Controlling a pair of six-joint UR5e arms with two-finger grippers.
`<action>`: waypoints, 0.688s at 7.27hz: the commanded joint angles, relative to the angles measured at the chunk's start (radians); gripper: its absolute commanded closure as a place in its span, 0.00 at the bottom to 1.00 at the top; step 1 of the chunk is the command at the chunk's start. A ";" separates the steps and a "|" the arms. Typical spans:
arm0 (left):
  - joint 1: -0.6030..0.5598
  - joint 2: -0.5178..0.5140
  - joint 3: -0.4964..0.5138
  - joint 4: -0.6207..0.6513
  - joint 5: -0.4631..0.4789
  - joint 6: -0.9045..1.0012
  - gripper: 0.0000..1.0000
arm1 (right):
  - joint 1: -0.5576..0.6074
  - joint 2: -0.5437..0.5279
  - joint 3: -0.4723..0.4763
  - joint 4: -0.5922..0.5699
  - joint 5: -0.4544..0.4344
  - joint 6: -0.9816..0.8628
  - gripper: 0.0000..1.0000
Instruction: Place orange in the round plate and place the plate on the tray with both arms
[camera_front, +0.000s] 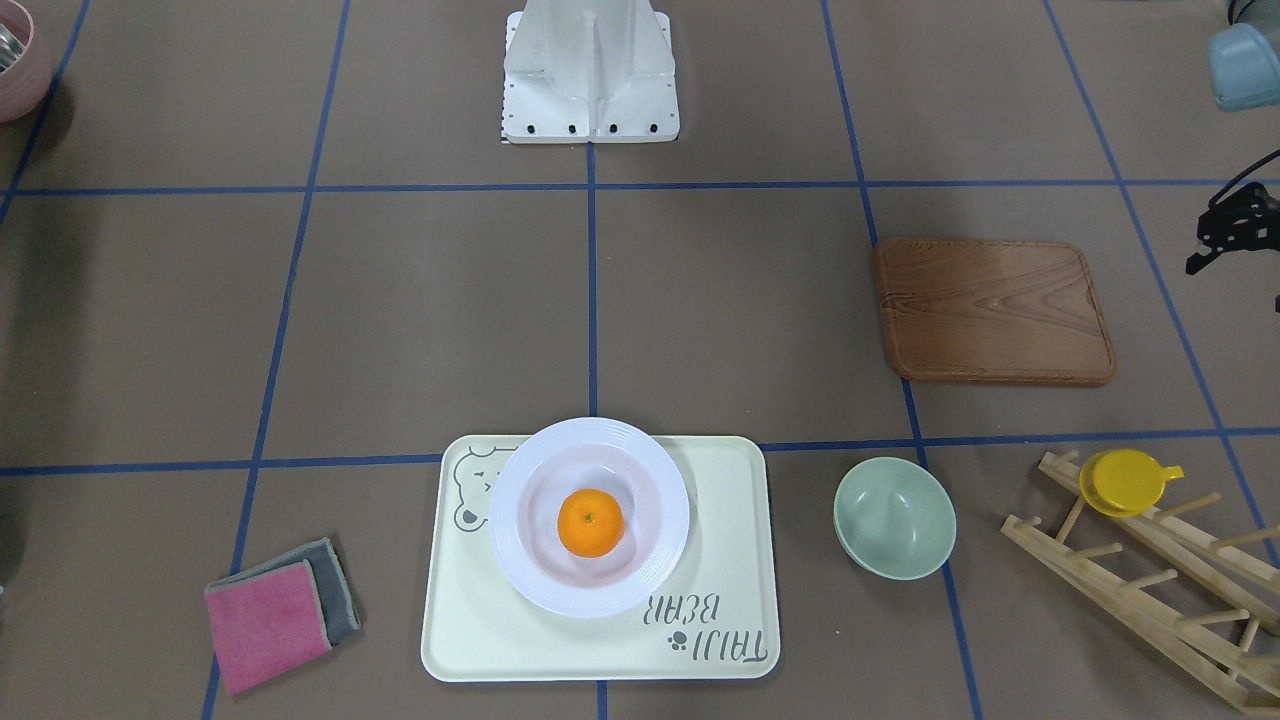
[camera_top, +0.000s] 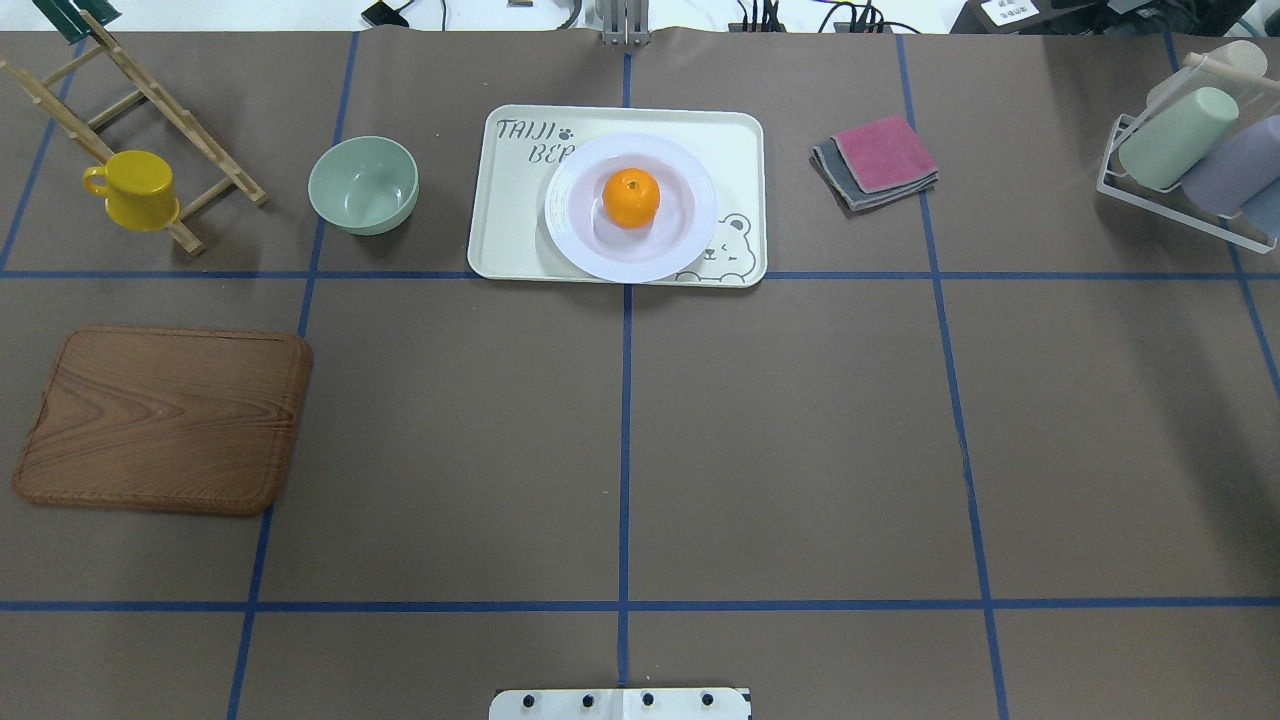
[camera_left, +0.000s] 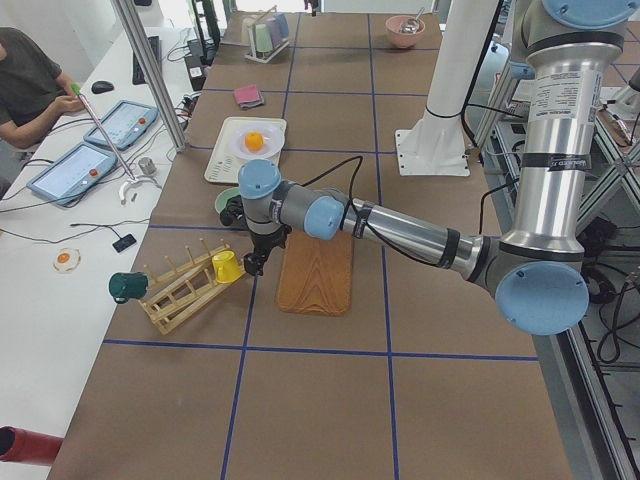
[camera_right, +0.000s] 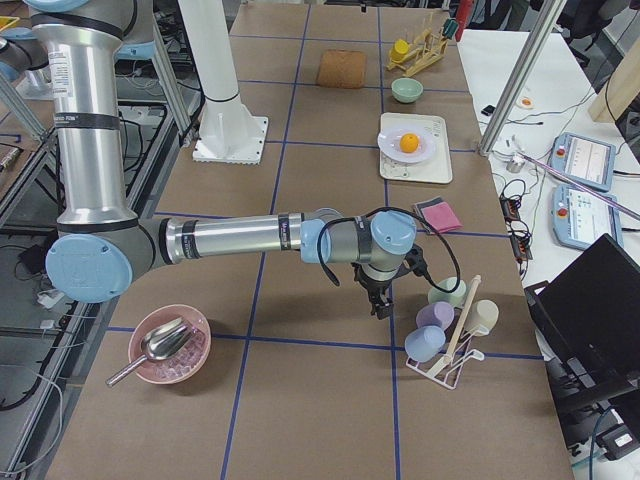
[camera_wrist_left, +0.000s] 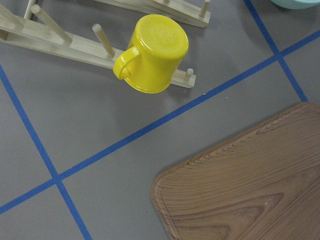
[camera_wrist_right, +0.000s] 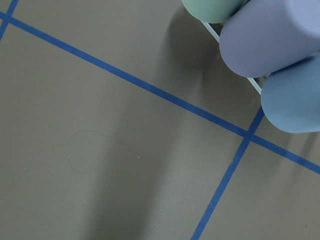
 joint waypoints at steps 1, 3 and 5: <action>0.000 0.024 0.010 -0.004 0.006 -0.007 0.01 | -0.001 -0.003 0.004 0.001 0.006 -0.006 0.00; 0.002 0.024 0.019 -0.002 0.000 -0.010 0.01 | 0.001 -0.018 0.002 0.001 0.008 -0.009 0.00; 0.000 0.026 0.015 0.001 -0.003 -0.008 0.01 | 0.001 -0.018 0.004 0.001 0.001 -0.013 0.00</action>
